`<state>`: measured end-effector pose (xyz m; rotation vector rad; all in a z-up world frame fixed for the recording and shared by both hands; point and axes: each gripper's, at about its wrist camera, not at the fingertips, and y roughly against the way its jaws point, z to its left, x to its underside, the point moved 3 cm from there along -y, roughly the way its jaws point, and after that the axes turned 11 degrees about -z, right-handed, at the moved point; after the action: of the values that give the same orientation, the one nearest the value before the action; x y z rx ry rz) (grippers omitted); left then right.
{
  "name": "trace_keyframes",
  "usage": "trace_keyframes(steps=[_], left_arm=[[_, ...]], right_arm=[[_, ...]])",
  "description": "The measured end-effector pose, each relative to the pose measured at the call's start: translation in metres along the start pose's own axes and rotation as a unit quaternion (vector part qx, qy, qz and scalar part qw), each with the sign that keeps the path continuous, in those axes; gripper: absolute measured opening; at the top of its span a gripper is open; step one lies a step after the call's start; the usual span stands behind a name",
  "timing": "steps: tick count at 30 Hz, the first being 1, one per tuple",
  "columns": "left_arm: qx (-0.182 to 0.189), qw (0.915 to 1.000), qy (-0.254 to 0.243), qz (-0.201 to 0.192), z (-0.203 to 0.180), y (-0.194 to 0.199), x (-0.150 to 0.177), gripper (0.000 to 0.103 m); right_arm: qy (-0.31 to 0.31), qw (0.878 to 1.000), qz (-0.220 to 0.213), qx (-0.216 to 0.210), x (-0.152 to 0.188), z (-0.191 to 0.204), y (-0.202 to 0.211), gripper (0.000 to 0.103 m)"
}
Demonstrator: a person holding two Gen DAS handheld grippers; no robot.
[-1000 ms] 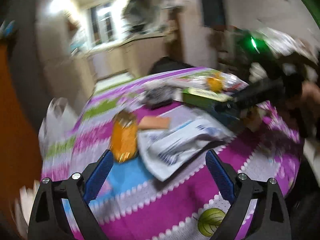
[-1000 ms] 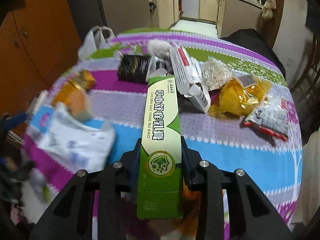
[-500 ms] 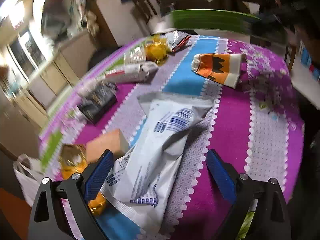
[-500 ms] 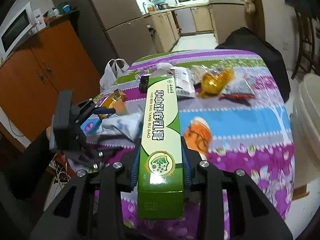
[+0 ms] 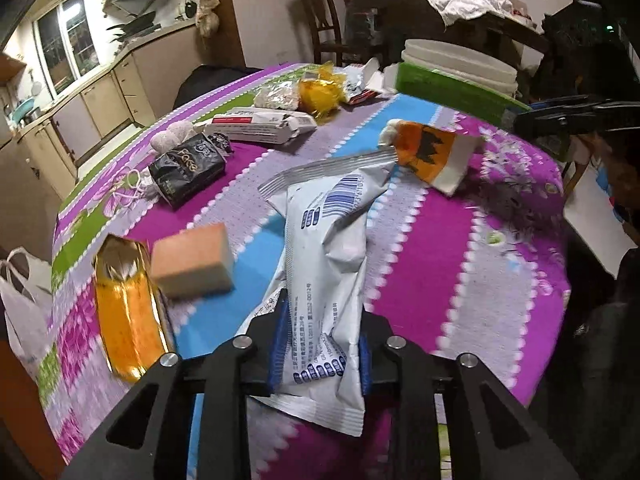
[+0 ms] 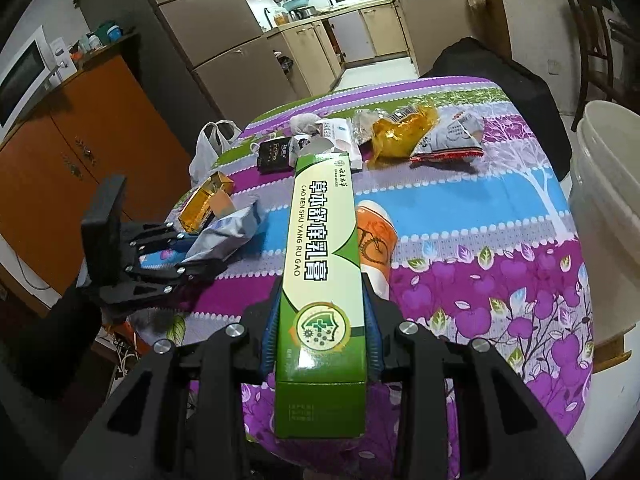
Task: Collect trash
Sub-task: 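Carry both items over the white bucket and open both tools to drop them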
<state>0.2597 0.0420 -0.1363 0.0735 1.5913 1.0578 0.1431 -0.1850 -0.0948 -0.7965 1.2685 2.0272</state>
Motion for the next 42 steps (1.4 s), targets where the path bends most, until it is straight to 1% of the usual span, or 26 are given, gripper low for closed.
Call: trace_keyframes(steps=[3,5,7,9,12,13,15,18,20,21,22,23,24,25,27,29,31,35,36,39,40,42], left_arm=[[0.013,0.9990,0.036,-0.025,-0.011,0.016,-0.001,0.027],[0.013,0.9976,0.051,-0.044,-0.019,0.031,-0.005,0.027],[0.010,0.9962,0.060,-0.063,-0.025,0.043,-0.017,0.027],[0.005,0.9949,0.062,-0.079,-0.030,0.052,-0.033,0.027],[0.003,0.9930,0.053,-0.105,-0.044,0.056,-0.075,0.027],[0.006,0.9925,0.048,-0.113,-0.051,0.054,-0.094,0.027],[0.016,0.9916,0.035,-0.124,-0.069,0.045,-0.134,0.027],[0.039,0.9906,0.019,-0.130,-0.095,0.029,-0.186,0.027],[0.064,0.9898,0.000,-0.127,-0.122,0.011,-0.228,0.027],[0.069,0.9893,-0.012,-0.128,-0.134,0.002,-0.244,0.027],[0.075,0.9892,-0.022,-0.124,-0.149,-0.014,-0.266,0.027],[0.083,0.9896,-0.022,-0.115,-0.160,-0.029,-0.284,0.027],[0.089,0.9903,-0.019,-0.105,-0.167,-0.043,-0.298,0.027],[0.088,0.9916,-0.022,-0.092,-0.178,-0.065,-0.317,0.027],[0.082,0.9940,-0.024,-0.068,-0.191,-0.099,-0.344,0.027],[0.087,0.9958,-0.007,-0.028,-0.200,-0.137,-0.369,0.026],[0.085,0.9964,-0.001,0.001,-0.211,-0.167,-0.389,0.026],[0.085,0.9951,-0.019,0.047,-0.234,-0.208,-0.405,0.026],[0.088,0.9942,-0.023,0.058,-0.235,-0.215,-0.404,0.026],[0.077,0.9925,-0.042,0.085,-0.245,-0.239,-0.406,0.027],[0.083,0.9908,-0.043,0.099,-0.248,-0.246,-0.404,0.027],[0.084,0.9894,-0.044,0.110,-0.252,-0.251,-0.400,0.026]], right_arm=[[-0.003,1.000,-0.002,0.000,0.000,-0.001,0.004,0.034],[-0.002,1.000,-0.004,-0.003,0.001,0.000,0.007,0.034],[-0.002,1.000,-0.006,-0.007,0.000,0.000,0.009,0.034],[-0.004,1.000,-0.015,-0.010,-0.005,0.000,0.016,0.034],[-0.008,0.999,-0.046,-0.002,-0.020,-0.006,0.038,0.034],[-0.009,0.998,-0.061,0.014,-0.030,-0.013,0.053,0.034],[-0.007,0.996,-0.077,0.045,-0.042,-0.024,0.074,0.034],[0.005,0.989,-0.094,0.115,-0.068,-0.053,0.114,0.034],[0.010,0.979,-0.101,0.176,-0.087,-0.082,0.145,0.034],[0.007,0.976,-0.100,0.193,-0.093,-0.094,0.154,0.034],[-0.001,0.972,-0.095,0.215,-0.101,-0.112,0.166,0.034],[-0.013,0.968,-0.087,0.234,-0.109,-0.130,0.176,0.034],[-0.022,0.966,-0.079,0.245,-0.113,-0.143,0.182,0.034],[-0.040,0.963,-0.062,0.260,-0.121,-0.165,0.189,0.034],[-0.065,0.959,-0.038,0.273,-0.129,-0.192,0.193,0.034],[-0.097,0.954,-0.003,0.284,-0.136,-0.224,0.194,0.034],[-0.106,0.949,0.021,0.297,-0.143,-0.242,0.187,0.034],[-0.127,0.940,0.065,0.311,-0.145,-0.267,0.173,0.034],[-0.132,0.939,0.074,0.309,-0.144,-0.270,0.168,0.034],[-0.144,0.934,0.098,0.312,-0.147,-0.283,0.158,0.034],[-0.149,0.932,0.106,0.312,-0.147,-0.287,0.155,0.034],[-0.152,0.931,0.120,0.311,-0.146,-0.291,0.150,0.034]])
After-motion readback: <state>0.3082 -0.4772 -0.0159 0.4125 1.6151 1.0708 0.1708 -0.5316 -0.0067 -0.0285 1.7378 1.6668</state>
